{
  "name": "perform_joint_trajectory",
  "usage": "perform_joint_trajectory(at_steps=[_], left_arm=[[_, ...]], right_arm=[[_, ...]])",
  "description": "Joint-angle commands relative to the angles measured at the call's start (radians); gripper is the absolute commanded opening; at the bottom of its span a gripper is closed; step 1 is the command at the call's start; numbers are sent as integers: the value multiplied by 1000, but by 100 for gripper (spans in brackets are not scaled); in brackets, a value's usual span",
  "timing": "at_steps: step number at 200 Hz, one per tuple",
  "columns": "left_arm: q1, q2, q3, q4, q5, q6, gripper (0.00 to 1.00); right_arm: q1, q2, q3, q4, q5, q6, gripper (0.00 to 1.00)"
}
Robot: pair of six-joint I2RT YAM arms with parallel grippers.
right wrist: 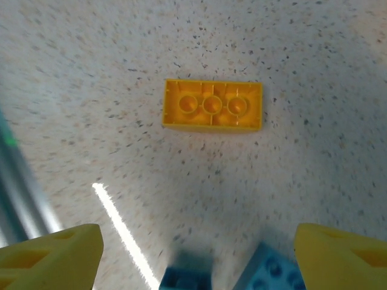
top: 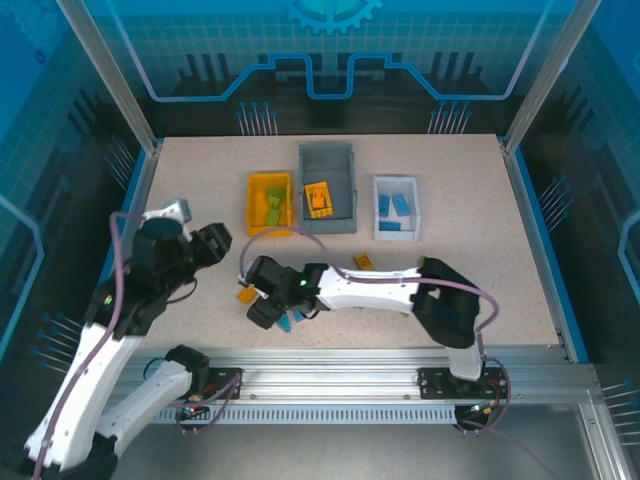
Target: Sort the legos into containers by color
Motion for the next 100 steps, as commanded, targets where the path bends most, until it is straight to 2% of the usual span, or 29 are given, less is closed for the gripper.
perform_joint_trajectory(at_steps=[1, 38, 100], left_arm=[[1, -84, -39, -131, -20, -79, 50], [1, -171, 1, -202, 17, -124, 50], [1, -217, 33, -241, 115, -163, 51]], right_arm=[[-18, 98, 103, -98, 36, -124, 85], [-52, 255, 256, -146, 46, -147, 86], [-105, 459, 518, -224, 57, -67, 86]])
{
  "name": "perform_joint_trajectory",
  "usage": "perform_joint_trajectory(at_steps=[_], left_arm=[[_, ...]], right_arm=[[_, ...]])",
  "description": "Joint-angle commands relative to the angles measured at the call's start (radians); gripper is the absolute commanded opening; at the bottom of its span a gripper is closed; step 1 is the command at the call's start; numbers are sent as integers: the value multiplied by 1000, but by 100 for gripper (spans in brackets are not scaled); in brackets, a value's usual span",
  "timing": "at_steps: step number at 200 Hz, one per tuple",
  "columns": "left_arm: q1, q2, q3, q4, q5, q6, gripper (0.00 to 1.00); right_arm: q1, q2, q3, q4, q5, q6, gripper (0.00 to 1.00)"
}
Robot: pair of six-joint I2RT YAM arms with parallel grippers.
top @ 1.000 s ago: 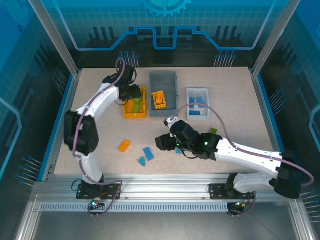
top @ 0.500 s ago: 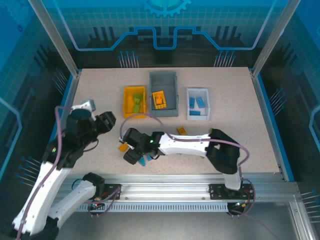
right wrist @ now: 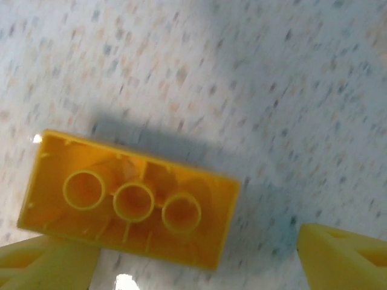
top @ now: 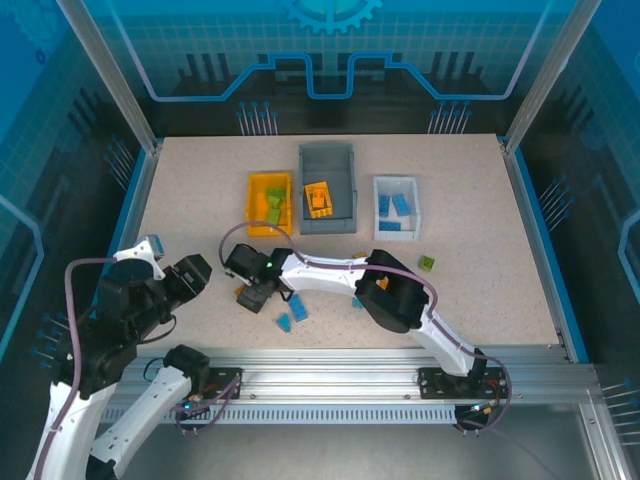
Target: Sort the legos into containers by color
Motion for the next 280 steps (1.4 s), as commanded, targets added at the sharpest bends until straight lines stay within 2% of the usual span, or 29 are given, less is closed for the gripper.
perform_joint_trajectory(at_steps=[1, 28, 45, 58, 80, 96, 116, 133, 168, 192, 210, 235, 260, 280], left_arm=[[1, -13, 21, -29, 75, -33, 51], [1, -13, 19, -19, 97, -42, 51], [2, -10, 16, -13, 98, -35, 51], [1, -8, 9, -9, 103, -33, 51], [1, -9, -8, -5, 116, -33, 51], [2, -10, -19, 0, 122, -33, 51], [1, -4, -42, 19, 142, -33, 51], [1, 23, -74, 62, 202, -30, 51], [-4, 165, -155, 248, 427, -69, 50], [-82, 272, -166, 358, 404, -79, 49], [-180, 356, -156, 425, 328, -73, 49], [-299, 445, -158, 509, 236, -85, 49], [-357, 487, -164, 547, 188, -93, 49], [-378, 497, -168, 548, 178, -90, 49]], right_arm=[[-31, 89, 104, -61, 16, 37, 86], [-47, 154, 215, -104, 3, 59, 85], [-58, 180, 260, -130, -8, 74, 80], [-61, 177, 256, -128, -23, 79, 72], [-58, 138, 194, -100, -36, 92, 53], [-54, 70, 106, -41, -38, 113, 41], [-50, -42, 12, 8, -11, 147, 34], [-46, -178, -100, 64, 34, 177, 33], [-105, -453, -328, 91, 136, 287, 32], [-213, -509, -378, 45, 144, 363, 32], [-291, -462, -315, -31, 162, 391, 33], [-361, -297, -100, -197, 224, 409, 32], [-399, -153, 95, -325, 284, 431, 32], [-410, -74, 206, -379, 299, 429, 36]])
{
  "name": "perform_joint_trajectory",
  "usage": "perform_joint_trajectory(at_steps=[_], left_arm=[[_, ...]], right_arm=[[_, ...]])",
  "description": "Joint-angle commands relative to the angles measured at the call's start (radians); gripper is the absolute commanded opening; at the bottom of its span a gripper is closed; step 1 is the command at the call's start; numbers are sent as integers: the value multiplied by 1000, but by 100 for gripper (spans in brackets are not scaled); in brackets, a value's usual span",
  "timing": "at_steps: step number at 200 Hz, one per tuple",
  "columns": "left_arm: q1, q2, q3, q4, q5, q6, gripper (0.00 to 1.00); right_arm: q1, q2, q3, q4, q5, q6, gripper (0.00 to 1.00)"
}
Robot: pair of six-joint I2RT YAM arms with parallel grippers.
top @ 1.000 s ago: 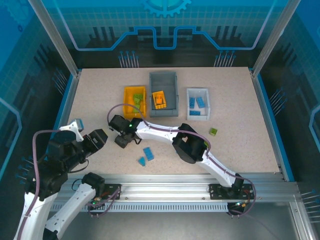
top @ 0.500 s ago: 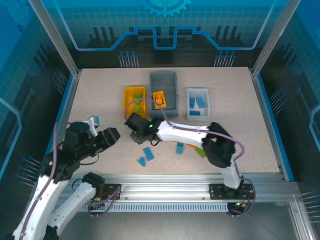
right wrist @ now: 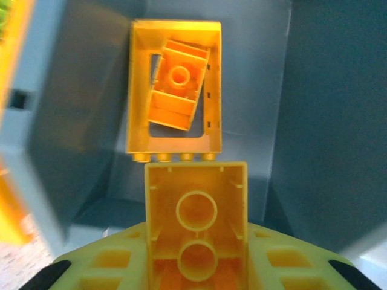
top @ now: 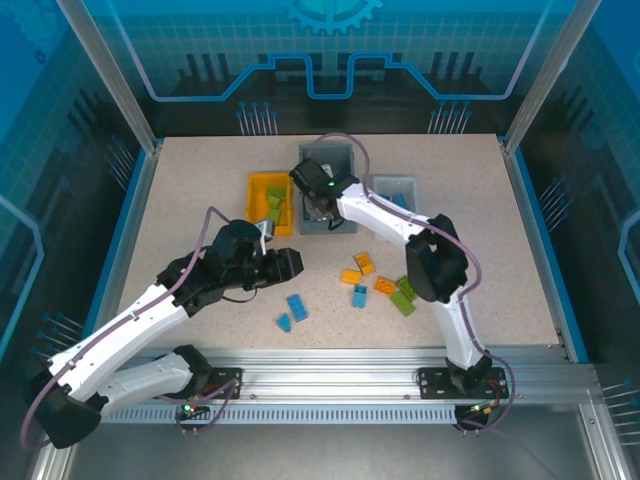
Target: Sort the legos into containers by color
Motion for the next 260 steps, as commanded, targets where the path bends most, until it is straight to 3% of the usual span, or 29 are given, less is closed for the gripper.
perform_joint_trajectory(at_steps=[1, 26, 56, 72, 121, 187, 225, 260], left_arm=[[-24, 4, -10, 50, -57, -12, 49], [-26, -14, -17, 33, -68, -9, 49], [-26, -30, -20, 19, -77, -7, 49], [-26, -30, -17, 11, -79, -4, 49], [-27, -22, -25, -57, -118, 10, 49], [-36, -11, -108, -111, -135, -15, 51], [-57, 2, -141, -52, -115, -7, 53], [-135, 140, -102, 44, -111, 5, 55]], right_arm=[[-11, 67, 131, -161, 60, 31, 36], [-18, 151, 223, -232, 68, 52, 46], [-18, 147, 195, -209, 64, 66, 56], [-11, 132, 185, -194, 67, 61, 57], [67, -111, 62, -84, 150, 5, 53], [196, -647, -556, 161, 98, 43, 50], [254, -910, -833, 81, 107, 198, 50], [249, -1122, -1018, -68, 116, 385, 50]])
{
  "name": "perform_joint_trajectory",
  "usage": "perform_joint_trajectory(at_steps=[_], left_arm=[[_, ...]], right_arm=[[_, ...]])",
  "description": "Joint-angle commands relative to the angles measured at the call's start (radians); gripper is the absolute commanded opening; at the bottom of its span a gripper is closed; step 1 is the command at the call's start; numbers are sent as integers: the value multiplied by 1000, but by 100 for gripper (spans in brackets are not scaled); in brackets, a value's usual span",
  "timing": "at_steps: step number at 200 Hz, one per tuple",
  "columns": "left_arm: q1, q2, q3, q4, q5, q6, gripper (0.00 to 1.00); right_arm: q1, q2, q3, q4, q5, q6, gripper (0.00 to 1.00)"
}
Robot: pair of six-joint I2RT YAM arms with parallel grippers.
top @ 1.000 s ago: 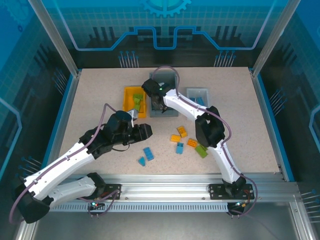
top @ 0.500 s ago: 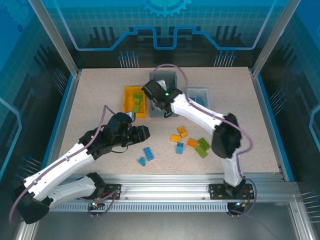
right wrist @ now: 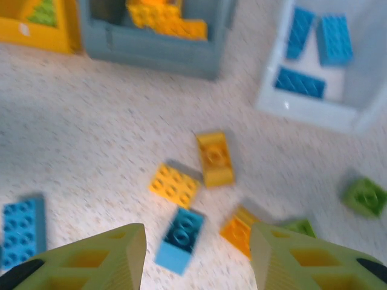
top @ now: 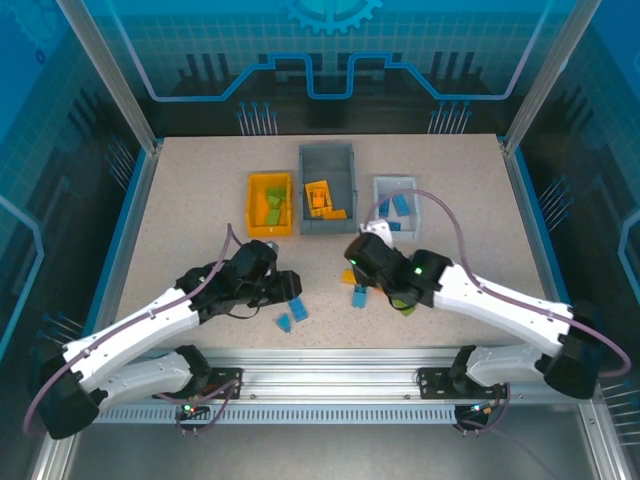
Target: Sort the legos into containers by color
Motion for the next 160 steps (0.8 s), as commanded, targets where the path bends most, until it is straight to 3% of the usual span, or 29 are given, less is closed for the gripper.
perform_joint_trajectory(at_steps=[1, 48, 118, 160], left_arm=[[-55, 99, 31, 83, 1, 15, 55], [-136, 385, 205, 127, -75, -27, 60], [-155, 701, 368, 167, -123, -527, 64], [-155, 769, 475, 173, -135, -572, 63]], right_arm=[[0, -130, -83, -122, 19, 177, 50], [-45, -270, -197, -250, 7, 271, 52], [-42, -263, -148, -264, 9, 222, 52], [-39, -270, -150, -252, 9, 218, 53]])
